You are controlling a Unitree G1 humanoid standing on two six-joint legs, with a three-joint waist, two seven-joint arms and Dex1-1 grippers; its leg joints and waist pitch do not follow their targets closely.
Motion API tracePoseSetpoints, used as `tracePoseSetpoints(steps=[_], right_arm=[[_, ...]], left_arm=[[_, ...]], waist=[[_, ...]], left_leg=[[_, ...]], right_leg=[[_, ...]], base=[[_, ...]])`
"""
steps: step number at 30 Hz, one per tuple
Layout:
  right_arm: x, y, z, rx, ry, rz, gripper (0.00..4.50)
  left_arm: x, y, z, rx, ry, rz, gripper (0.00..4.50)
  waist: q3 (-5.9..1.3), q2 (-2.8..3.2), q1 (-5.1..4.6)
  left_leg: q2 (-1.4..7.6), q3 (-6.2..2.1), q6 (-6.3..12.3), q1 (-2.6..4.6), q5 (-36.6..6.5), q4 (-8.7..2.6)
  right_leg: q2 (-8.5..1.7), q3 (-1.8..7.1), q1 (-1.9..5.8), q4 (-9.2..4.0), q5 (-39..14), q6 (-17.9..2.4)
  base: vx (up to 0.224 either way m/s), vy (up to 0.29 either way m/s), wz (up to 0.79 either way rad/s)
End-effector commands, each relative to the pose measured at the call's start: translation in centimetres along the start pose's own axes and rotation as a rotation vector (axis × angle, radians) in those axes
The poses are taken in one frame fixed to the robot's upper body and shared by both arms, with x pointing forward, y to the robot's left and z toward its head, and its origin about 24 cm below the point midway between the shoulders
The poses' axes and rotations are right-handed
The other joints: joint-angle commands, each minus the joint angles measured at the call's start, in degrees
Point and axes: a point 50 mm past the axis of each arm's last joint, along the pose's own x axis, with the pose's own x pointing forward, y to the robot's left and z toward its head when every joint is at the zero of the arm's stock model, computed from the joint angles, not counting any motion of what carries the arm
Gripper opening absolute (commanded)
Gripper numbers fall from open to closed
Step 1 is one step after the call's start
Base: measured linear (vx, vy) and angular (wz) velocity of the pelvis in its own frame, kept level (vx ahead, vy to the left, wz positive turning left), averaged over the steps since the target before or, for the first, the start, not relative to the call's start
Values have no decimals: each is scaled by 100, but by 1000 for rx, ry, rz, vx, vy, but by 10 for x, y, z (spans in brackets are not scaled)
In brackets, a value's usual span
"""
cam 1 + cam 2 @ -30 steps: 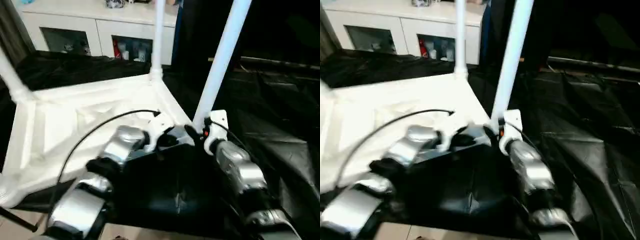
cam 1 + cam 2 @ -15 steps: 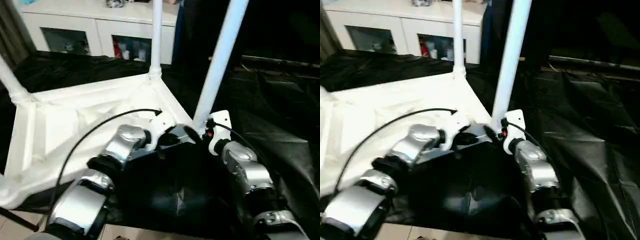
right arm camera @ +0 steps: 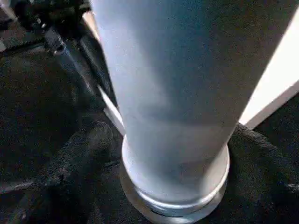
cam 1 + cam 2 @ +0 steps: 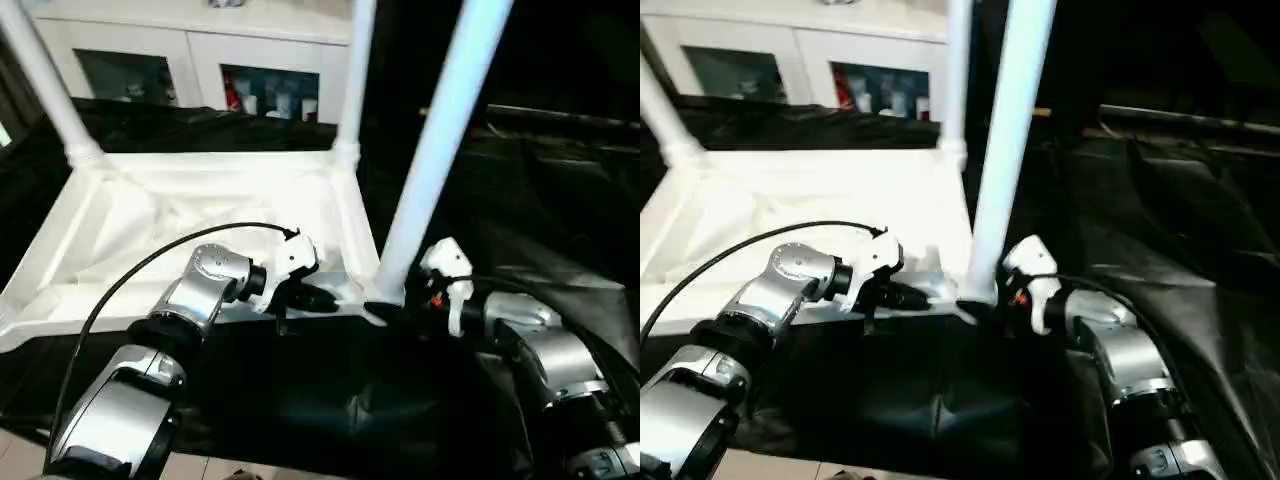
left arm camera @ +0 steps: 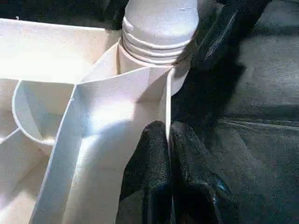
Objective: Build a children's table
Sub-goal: Rotate leg to tighten
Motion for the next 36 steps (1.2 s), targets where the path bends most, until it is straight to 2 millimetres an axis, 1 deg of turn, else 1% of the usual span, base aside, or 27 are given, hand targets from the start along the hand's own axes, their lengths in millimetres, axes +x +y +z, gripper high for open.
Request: tracePoseSetpoints(steps=[1,2,3,5,6,9,11,13,16,18,21,22,23,24,25,26,27,28,29,30,31,32,33,36], right_arm=[[-3,2,2,-20,16,17,386],[-3,2,1,-21,20,19,386],[-3,2,1,-19,22,22,369],[-2,2,1,-17,22,21,369],[-2,2,1,-16,20,19,348],[-1,2,1,-12,17,23,341],[-1,3,1,-12,19,28,307],[-1,3,0,-14,25,32,304],[-1,4,-2,-6,24,31,276],[0,5,-3,1,20,25,274],[6,1,-5,62,-22,-77,271],[8,-1,-6,86,-27,-112,271],[11,-2,-8,107,-26,-158,271],[19,-4,-12,148,-30,-249,271],[24,-4,-13,178,-41,-311,270],[26,-4,-13,188,-45,-332,270],[31,-5,-14,222,-61,-389,270],[35,-5,-13,254,-77,-434,270],[40,-6,-13,286,-85,-480,270],[44,-5,-12,310,-88,-513,270],[51,-4,-11,320,-87,-541,270],[56,-3,-9,321,-85,-555,270],[60,-1,-7,321,-84,-564,270],[72,4,-4,262,-55,-561,270]], left_arm=[[-1,-5,-8,-33,1,-35,0],[-2,-5,-8,-35,0,-38,0],[-3,-6,-8,-36,0,-41,0],[-4,-6,-9,-37,1,-42,0],[-4,-6,-9,-37,1,-42,0],[-5,-6,-9,-39,0,-43,0],[-5,-7,-9,-40,0,-44,0],[-5,-7,-9,-40,1,-44,0],[-5,-7,-9,-44,3,-44,0],[-5,-7,-9,-45,4,-43,0],[0,-5,-10,-59,11,17,0],[2,-4,-10,-62,14,34,0],[5,-2,-10,-64,18,64,0],[13,3,-7,-65,19,149,0],[19,5,-4,-77,13,189,0],[21,6,-3,-81,11,201,0],[26,7,0,-91,5,227,0],[32,8,3,-97,4,249,0],[38,7,6,-99,5,259,0],[44,7,9,-97,6,266,0],[52,6,13,-99,5,286,0],[58,5,16,-99,4,295,0],[63,4,18,-99,3,304,0],[76,1,24,-89,0,305,0]], waist=[[-325,-33,20],[-321,-30,22],[-312,-32,15],[-308,-32,6],[-308,-31,5],[-320,-36,3],[-326,-36,3],[-330,-44,9],[-330,-41,15],[-331,-41,10],[-328,-47,-7],[-322,-53,-26],[-312,-49,-45],[-292,-49,-62],[-282,-44,-76],[-288,-52,-83],[-286,-46,-101],[-283,-41,-101],[-285,-40,-128],[-279,-51,-138],[-278,-20,-138],[-262,-27,-149],[-268,-34,-151],[-274,-31,-153]], left_leg=[[406,-170,276,114,-1252,-336],[410,-174,241,121,-1307,-344],[407,-179,195,119,-1391,-355],[406,-182,151,125,-1477,-358],[411,-189,94,138,-1544,-365],[410,-190,96,135,-1445,-360],[402,-184,139,126,-1344,-348],[398,-176,191,121,-1269,-336],[400,-180,205,122,-1248,-333],[400,-177,203,127,-1252,-333],[389,-184,175,116,-1288,-337],[388,-191,137,119,-1348,-348],[390,-197,78,128,-1461,-357],[384,-202,0,148,-1636,-370],[381,-204,-57,165,-1751,-377],[385,-228,-170,198,-1932,-384],[386,-239,-233,189,-1994,-397],[383,-247,-247,189,-2027,-403],[382,-246,-282,197,-2100,-406],[373,-253,-287,195,-2153,-410],[372,-250,-284,201,-2169,-407],[369,-253,-299,221,-2291,-406],[365,-256,-290,216,-2312,-407],[362,-259,-291,213,-2295,-415]], right_leg=[[-417,267,213,-346,-629,-1559],[-418,268,204,-353,-781,-1519],[-419,271,201,-371,-959,-1471],[-423,274,194,-388,-1118,-1431],[-432,281,183,-402,-1248,-1396],[-417,280,188,-377,-1050,-1412],[-411,278,196,-358,-848,-1451],[-412,274,205,-347,-750,-1478],[-418,270,208,-346,-815,-1478],[-410,270,202,-348,-804,-1481],[-417,274,198,-351,-846,-1473],[-420,273,196,-366,-980,-1445],[-424,276,183,-388,-1169,-1409],[-425,279,157,-429,-1458,-1345],[-423,281,138,-452,-1641,-1303],[-440,277,127,-482,-1946,-1218],[-444,285,124,-495,-2067,-1141],[-440,281,128,-504,-2117,-1100],[-438,286,102,-509,-2162,-1072],[-434,281,108,-530,-2219,-1029],[-440,290,99,-534,-2219,-1021],[-438,289,67,-567,-2361,-986],[-441,290,75,-576,-2435,-937],[-429,288,72,-582,-2383,-871]], base=[[0,0,0],[0,0,0],[0,0,0],[0,0,0],[0,0,0],[0,0,0],[0,0,0],[0,0,0],[0,0,0],[0,0,0],[0,0,0],[0,0,0],[0,0,0],[0,0,0],[0,0,0],[0,0,0],[0,0,0],[0,0,0],[0,0,0],[0,0,0],[0,0,0],[0,0,0],[0,0,0],[0,0,0]])
